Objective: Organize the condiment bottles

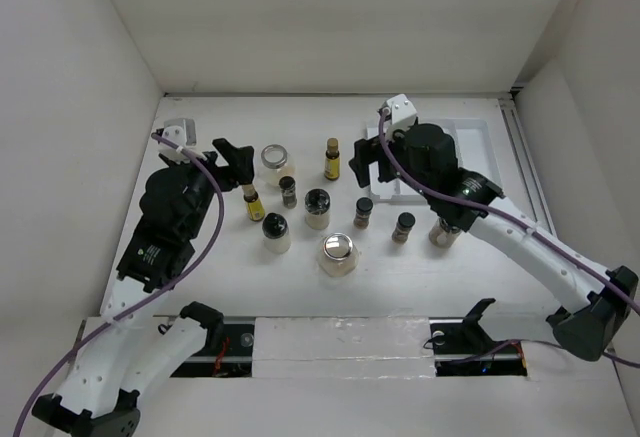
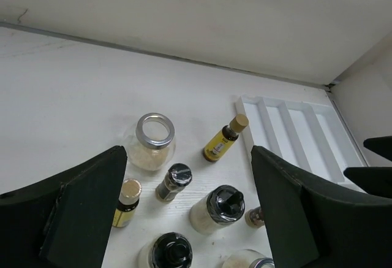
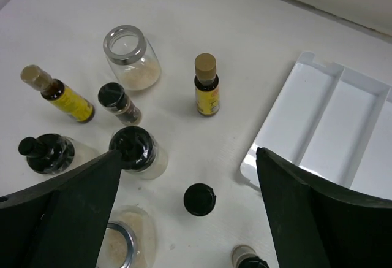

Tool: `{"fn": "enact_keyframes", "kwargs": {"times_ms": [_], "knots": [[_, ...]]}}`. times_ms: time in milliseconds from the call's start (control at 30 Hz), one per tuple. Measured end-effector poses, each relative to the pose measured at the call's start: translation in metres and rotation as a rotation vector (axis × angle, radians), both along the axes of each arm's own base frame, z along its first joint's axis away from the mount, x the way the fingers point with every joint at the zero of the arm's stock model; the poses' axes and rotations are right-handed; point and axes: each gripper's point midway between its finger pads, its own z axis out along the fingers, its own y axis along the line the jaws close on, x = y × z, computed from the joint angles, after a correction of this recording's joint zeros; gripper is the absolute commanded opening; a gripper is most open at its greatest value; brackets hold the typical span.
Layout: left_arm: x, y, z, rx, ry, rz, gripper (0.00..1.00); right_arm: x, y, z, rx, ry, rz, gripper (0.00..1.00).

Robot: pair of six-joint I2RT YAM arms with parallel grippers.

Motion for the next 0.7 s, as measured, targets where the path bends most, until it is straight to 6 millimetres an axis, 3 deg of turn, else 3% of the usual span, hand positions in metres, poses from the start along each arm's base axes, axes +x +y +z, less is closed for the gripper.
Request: {"fn": "enact_keyframes", "kwargs": {"times_ms": [100, 133, 167, 200, 233, 267, 300, 367, 400, 500, 700], "knots": [[-0.004, 0.003, 0.002, 0.001, -0.021, 0.005, 0.66, 0.008, 0.006, -0.01, -0.021, 0.012, 0.001, 0.37], [-0.005, 0.004, 0.002, 0.001, -0.029, 0.007, 0.34, 0.012, 0.008, -0.015, -0.027, 0.021, 0.002, 0.22], [-0.006, 0.005, 0.001, -0.003, -0.033, 0.009, 0.2, 0.015, 0.01, -0.019, -0.035, 0.029, 0.002, 0.1], [-0.007, 0.006, -0.001, 0.007, -0.036, 0.013, 0.15, 0.019, 0.014, -0.025, -0.045, 0.041, 0.004, 0.11], [-0.007, 0.007, -0.003, 0.014, -0.034, 0.015, 0.14, 0.022, 0.017, -0.03, -0.05, 0.049, 0.004, 0.19], [-0.007, 0.008, -0.004, 0.019, -0.034, 0.019, 0.25, 0.026, 0.019, -0.034, -0.057, 0.057, 0.003, 0.34], [-0.007, 0.009, -0.005, 0.025, -0.037, 0.023, 0.35, 0.031, 0.022, -0.039, -0.064, 0.067, 0.0, 0.72], [-0.006, 0.011, -0.004, 0.027, -0.038, 0.035, 0.52, 0.04, 0.029, -0.047, -0.079, 0.079, 0.005, 0.95], [-0.006, 0.012, -0.005, 0.026, -0.037, 0.041, 0.58, 0.043, 0.032, -0.051, -0.082, 0.085, 0.003, 1.0], [-0.005, 0.015, -0.006, 0.029, -0.032, 0.058, 0.65, 0.051, 0.038, -0.065, -0.098, 0.109, 0.011, 1.0], [-0.003, 0.017, -0.014, 0.037, -0.017, 0.073, 0.66, 0.075, 0.055, -0.096, -0.128, 0.159, 0.017, 0.99]]}}
